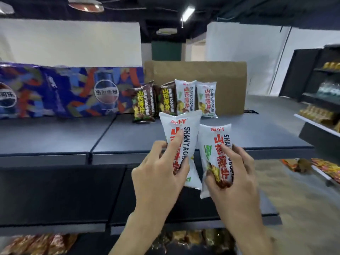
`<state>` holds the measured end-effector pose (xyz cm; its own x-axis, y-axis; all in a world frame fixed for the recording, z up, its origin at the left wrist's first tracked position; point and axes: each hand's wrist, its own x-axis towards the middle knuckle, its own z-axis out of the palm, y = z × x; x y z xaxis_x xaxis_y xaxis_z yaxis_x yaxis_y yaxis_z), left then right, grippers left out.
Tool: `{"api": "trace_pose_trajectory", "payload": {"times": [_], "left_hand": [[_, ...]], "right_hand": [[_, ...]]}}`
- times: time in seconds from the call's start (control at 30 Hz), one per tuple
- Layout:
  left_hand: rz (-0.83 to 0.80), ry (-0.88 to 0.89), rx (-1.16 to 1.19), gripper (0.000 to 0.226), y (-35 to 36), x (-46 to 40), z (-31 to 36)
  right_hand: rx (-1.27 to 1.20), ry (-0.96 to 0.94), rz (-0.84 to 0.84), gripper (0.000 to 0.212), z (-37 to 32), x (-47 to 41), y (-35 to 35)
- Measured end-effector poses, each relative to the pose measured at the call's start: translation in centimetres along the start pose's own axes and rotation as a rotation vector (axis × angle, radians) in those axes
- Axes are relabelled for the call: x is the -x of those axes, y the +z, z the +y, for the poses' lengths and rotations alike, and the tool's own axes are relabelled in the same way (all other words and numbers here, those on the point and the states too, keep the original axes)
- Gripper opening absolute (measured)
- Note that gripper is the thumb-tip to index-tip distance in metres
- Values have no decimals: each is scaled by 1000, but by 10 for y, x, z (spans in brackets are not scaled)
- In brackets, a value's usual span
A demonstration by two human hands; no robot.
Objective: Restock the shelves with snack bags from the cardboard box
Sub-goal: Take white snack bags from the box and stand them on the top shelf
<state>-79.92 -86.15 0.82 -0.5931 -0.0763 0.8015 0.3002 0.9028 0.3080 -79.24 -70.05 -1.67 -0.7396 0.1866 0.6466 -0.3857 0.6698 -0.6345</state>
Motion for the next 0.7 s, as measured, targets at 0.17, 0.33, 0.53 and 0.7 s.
{"api": "trace_pose_trajectory", "payload": {"times": [0.17,0.33,0.53,0.7], "left_hand": [[47,-13,-37,55,-6,-36,-13],[68,6,-62,55,10,-66,-17],[93,12,-91,56,51,-110,-20],[99,-2,-139,56,108,-148,-10]], "right_hand": [[-28,-81,70,67,-25,-31,22],[-66,-140,94,62,-27,-71,32],[-82,-152,76,60,-3,-130,54],[-90,-174,84,62,29,-187,73]]}}
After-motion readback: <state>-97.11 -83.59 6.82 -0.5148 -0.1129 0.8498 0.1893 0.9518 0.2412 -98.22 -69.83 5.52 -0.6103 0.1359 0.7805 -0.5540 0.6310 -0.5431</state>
